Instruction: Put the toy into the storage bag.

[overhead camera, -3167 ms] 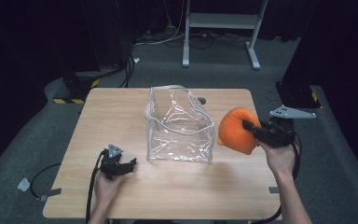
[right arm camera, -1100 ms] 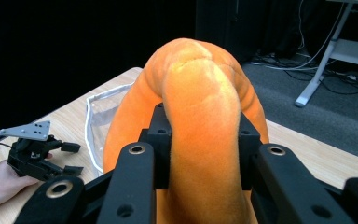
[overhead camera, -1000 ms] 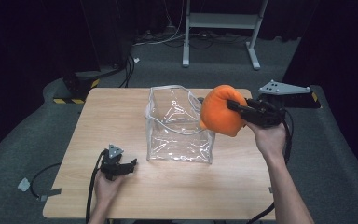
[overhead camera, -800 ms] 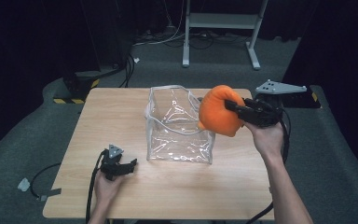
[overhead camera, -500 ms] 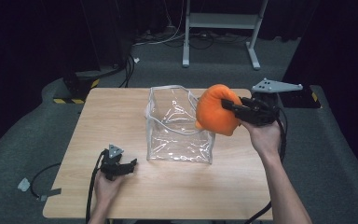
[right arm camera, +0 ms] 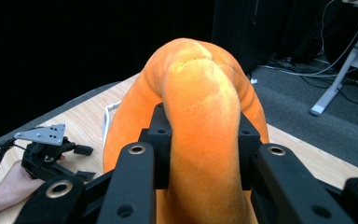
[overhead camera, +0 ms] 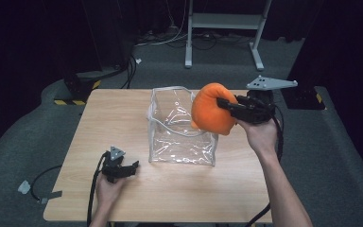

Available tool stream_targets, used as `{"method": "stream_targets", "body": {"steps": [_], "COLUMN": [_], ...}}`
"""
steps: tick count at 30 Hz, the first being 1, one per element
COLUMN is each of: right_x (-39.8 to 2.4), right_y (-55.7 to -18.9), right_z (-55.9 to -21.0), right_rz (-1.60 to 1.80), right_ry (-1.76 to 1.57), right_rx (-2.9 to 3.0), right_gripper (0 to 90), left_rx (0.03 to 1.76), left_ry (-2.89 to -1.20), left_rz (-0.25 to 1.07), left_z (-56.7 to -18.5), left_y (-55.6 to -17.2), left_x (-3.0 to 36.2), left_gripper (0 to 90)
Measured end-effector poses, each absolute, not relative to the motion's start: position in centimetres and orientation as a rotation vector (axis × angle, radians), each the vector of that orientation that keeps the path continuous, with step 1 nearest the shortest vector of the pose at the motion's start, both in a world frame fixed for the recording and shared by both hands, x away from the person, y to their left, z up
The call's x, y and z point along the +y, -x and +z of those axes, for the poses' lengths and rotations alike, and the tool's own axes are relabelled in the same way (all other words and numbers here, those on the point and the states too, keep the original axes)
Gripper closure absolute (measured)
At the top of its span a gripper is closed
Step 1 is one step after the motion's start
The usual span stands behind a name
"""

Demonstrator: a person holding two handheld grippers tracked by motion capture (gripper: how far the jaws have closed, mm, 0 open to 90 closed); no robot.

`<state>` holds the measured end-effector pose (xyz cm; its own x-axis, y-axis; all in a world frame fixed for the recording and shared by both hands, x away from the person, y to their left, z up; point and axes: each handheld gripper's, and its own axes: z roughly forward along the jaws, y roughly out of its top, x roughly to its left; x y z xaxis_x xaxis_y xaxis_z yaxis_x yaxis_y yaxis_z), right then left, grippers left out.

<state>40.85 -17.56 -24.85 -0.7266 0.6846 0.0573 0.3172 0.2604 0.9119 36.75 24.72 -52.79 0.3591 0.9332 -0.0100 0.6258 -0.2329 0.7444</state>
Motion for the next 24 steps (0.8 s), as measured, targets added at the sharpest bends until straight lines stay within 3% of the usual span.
{"method": "stream_targets", "body": {"steps": [24], "right_x": [-13.5], "right_y": [-42.0], "right_z": [-24.7], "right_rz": [1.477], "right_ry": [-0.855], "right_rx": [2.243], "right_gripper": [68.6], "left_rx": [1.350], "left_ry": [-1.962], "left_rz": [0.591], "left_z": [-52.8], "left_y": [-36.8], "left_x": [24.8], "left_gripper": [22.5]}}
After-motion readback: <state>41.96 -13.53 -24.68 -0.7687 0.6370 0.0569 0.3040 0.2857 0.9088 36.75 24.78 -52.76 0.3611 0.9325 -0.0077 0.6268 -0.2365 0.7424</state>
